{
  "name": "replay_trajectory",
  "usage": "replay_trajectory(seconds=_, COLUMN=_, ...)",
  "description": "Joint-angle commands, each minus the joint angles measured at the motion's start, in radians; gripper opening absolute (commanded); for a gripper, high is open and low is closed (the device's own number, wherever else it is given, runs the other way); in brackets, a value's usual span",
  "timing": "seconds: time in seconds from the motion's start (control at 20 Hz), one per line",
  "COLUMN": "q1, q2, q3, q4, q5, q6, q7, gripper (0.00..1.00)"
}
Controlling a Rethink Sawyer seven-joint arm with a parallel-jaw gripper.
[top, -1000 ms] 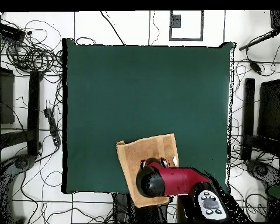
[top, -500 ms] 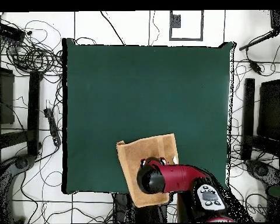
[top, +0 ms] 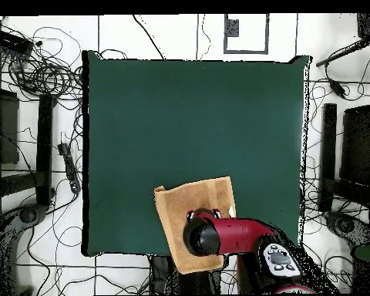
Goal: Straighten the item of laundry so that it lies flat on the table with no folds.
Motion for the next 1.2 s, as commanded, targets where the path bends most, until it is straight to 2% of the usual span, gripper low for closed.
replay_trajectory(seconds=0.05, q1=-0.008, q2=0.062, q3=0.1, q4=-0.084, q5=-0.005, q6=0.038, q7=0.055, gripper=1.0)
replay_trajectory(seconds=0.2, q1=-0.019, q2=0.101, q3=0.091, q4=-0.101, q5=-0.02, q6=0.011, q7=0.054, gripper=1.0)
replay_trajectory(seconds=0.45, q1=-0.029, q2=0.24, q3=0.052, q4=-0.17, q5=-0.045, q6=-0.06, q7=0.071, gripper=1.0)
replay_trajectory(seconds=0.55, q1=-0.031, q2=0.262, q3=0.052, q4=-0.184, q5=-0.043, q6=-0.049, q7=0.072, gripper=1.0)
replay_trajectory(seconds=1.2, q1=0.046, q2=0.365, q3=-0.029, q4=-0.242, q5=-0.022, q6=-0.18, q7=0.134, gripper=1.0)
